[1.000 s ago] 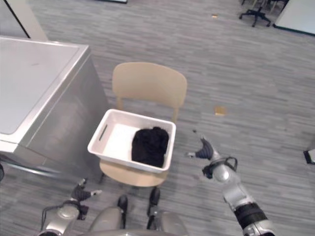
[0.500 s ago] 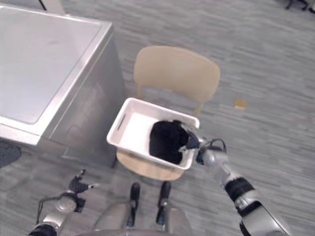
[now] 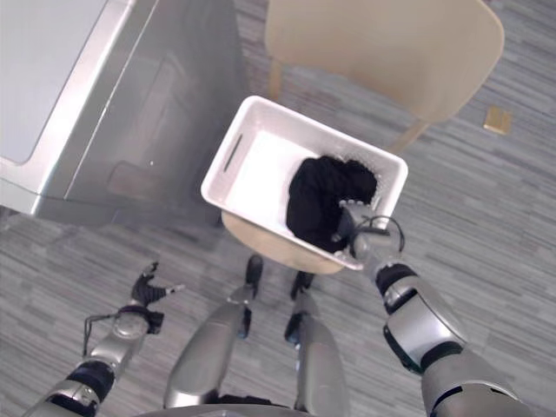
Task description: Grab the laundry basket,head to the washer,open it,put in the laundry and shut it.
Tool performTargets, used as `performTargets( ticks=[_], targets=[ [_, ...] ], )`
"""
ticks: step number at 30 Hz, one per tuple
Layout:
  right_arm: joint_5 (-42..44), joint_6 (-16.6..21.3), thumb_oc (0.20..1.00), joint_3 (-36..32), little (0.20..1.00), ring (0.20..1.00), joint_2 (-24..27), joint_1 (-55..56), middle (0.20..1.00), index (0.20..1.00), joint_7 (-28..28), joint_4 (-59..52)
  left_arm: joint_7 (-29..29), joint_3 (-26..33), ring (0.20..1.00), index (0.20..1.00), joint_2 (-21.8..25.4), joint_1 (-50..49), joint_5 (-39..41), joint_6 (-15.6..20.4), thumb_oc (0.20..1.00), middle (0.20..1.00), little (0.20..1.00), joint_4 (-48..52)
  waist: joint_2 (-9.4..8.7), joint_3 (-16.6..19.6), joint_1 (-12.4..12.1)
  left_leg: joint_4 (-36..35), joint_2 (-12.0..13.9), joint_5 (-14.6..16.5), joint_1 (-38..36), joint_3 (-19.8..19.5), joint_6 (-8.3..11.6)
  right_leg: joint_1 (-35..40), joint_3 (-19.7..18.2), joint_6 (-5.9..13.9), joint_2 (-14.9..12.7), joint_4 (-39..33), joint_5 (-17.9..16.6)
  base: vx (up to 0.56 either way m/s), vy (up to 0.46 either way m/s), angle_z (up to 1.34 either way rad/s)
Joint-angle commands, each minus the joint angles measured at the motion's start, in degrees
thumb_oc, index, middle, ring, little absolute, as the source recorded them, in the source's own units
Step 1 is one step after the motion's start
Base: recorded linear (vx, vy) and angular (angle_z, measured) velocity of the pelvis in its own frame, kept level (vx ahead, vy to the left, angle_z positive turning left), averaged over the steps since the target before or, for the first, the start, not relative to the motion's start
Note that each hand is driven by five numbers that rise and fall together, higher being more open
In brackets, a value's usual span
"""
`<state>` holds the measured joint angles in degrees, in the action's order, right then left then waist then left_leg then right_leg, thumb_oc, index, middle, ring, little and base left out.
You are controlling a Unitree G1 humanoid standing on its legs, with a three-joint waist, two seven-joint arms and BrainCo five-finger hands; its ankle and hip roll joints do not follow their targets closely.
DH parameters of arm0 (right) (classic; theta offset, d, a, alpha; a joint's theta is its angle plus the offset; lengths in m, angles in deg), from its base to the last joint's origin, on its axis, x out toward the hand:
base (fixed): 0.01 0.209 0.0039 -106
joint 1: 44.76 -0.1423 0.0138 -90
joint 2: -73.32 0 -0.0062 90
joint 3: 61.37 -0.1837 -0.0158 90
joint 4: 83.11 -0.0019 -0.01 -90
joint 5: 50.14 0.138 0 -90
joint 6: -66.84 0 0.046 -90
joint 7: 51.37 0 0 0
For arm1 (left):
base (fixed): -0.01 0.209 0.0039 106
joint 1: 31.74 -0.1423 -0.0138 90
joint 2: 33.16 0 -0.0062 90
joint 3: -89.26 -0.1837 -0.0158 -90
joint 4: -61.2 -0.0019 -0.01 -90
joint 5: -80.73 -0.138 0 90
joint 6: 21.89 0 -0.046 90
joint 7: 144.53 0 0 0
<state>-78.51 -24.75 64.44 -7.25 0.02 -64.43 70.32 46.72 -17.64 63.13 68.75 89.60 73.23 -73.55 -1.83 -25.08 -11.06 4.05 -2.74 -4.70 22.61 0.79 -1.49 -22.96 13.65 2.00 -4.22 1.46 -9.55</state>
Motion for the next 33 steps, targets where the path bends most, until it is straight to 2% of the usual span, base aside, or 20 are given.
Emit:
performTargets(
  ticks=[1, 7, 11, 14, 19, 21, 26, 31, 33],
  targets=[
    [3.5, -0.1, 0.2, 1.2, 0.2, 0.2, 1.6, 0.1, 0.2, 0.2, -0.7, -4.7, 1.1, -0.6, 1.0, 1.0, 0.2, -1.1, 1.4, 1.5, 1.0, 1.0, 1.0, 0.8, -0.05, 2.5, -0.5, -0.8, 0.8, -2.8, 1.3, 0.3, 3.8, 2.9, -2.5, 5.44, -3.3, 3.7, 3.8, 0.01, -0.026, 0.05],
    [8.8, 1.4, 0.2, -2.1, 0.2, 0.2, 1.7, 3.2, 0.2, 0.2, -1.1, -16.9, 0.9, -0.3, 1.0, 1.0, 0.0, -2.4, 0.7, 0.9, 1.0, 1.0, 1.0, 2.4, -0.99, 2.7, 0.4, -1.5, 1.0, -2.2, -0.8, 0.7, 3.63, 4.4, -3.2, 5.59, -3.3, 3.2, 3.8, 0.0, 0.0, 0.0],
    [14.7, 3.4, 0.2, -8.1, 0.2, 0.2, 1.9, 9.0, 0.2, 0.2, -1.4, -26.5, 0.5, 0.5, 1.0, 1.0, -0.6, -3.4, 0.1, 0.5, 1.0, 1.0, 1.0, 3.1, -1.02, 3.0, 1.6, -1.8, 0.8, -1.5, -3.1, 1.2, 3.36, 6.0, -3.1, 5.68, -3.6, 3.4, 4.0, 0.01, 0.027, -0.05],
    [15.7, 3.7, 0.2, -9.4, 0.2, 0.2, 1.9, 10.5, 0.2, 0.2, -1.0, -28.3, 0.2, 0.8, 1.0, 1.0, -0.6, -3.8, -0.1, 0.3, 1.0, 1.0, 1.0, 3.2, -1.04, 3.2, 1.7, -1.8, 0.8, -1.2, -3.8, 1.3, 3.27, 6.5, -3.1, 5.72, -3.7, 3.4, 4.0, 0.01, 0.015, -0.07],
    [22.3, 5.9, 0.2, -14.5, 0.2, 0.2, 0.3, 16.8, 0.2, 0.2, 0.9, -34.7, -0.9, 2.1, 1.0, 1.0, -0.6, -5.5, -1.3, -0.3, 1.0, 1.0, 1.0, 3.4, -1.09, 3.7, 2.4, -1.4, 0.9, -0.3, -6.0, 1.7, 2.59, 8.1, -3.1, 5.8, -3.9, 4.4, 4.5, 0.01, 0.018, -0.04],
    [26.7, 6.6, 0.2, -16.6, 0.2, 0.2, -0.7, 19.2, 0.2, 0.2, 2.0, -36.3, -1.5, 2.5, 1.0, 1.0, -0.6, -6.1, -1.7, -0.7, 1.0, 1.0, 1.0, 3.5, -0.93, 4.1, 2.6, -1.5, 0.8, -0.3, -6.6, 1.8, 2.51, 8.7, -2.9, 5.77, -3.9, 4.4, 4.7, 0.03, 0.015, -0.09],
    [45.2, 9.1, 0.2, -21.1, 0.2, 0.2, -5.9, 24.6, 0.2, 0.2, 6.0, -40.1, -2.3, 3.4, 1.0, 1.0, -1.0, -7.7, -1.4, -1.1, 1.0, 1.0, 1.0, 4.0, -1.2, 5.5, 3.1, -1.7, 0.8, 0.5, -8.9, 2.1, 2.12, 10.7, -3.2, 5.88, -3.7, 3.9, 4.9, 0.06, 0.017, -0.02],
    [61.9, 10.9, 0.2, -20.6, 0.2, 0.2, -9.1, 27.8, 0.2, 0.2, 11.2, -48.3, -2.1, 4.0, 1.0, 1.0, -1.0, -9.1, -1.3, -1.5, 1.0, 1.0, 1.0, 5.7, -1.26, 6.6, 3.2, -2.5, 1.1, 1.0, -12.0, 3.4, 1.51, 11.6, -4.2, 6.6, -3.5, 6.2, 5.4, 0.03, 0.052, -0.16],
    [65.2, 10.2, 0.2, -19.6, 0.2, 0.2, -8.7, 28.8, 0.2, 0.2, 13.5, -52.2, -2.2, 4.1, 1.0, 1.0, -0.7, -9.1, -1.2, -1.7, 1.0, 1.0, 1.0, 7.0, -1.0, 6.5, 3.3, -2.6, 1.5, 0.8, -12.6, 3.5, 1.4, 11.4, -5.3, 6.71, -3.5, 8.5, 6.1, -0.03, 0.021, -0.33]
  ],
)
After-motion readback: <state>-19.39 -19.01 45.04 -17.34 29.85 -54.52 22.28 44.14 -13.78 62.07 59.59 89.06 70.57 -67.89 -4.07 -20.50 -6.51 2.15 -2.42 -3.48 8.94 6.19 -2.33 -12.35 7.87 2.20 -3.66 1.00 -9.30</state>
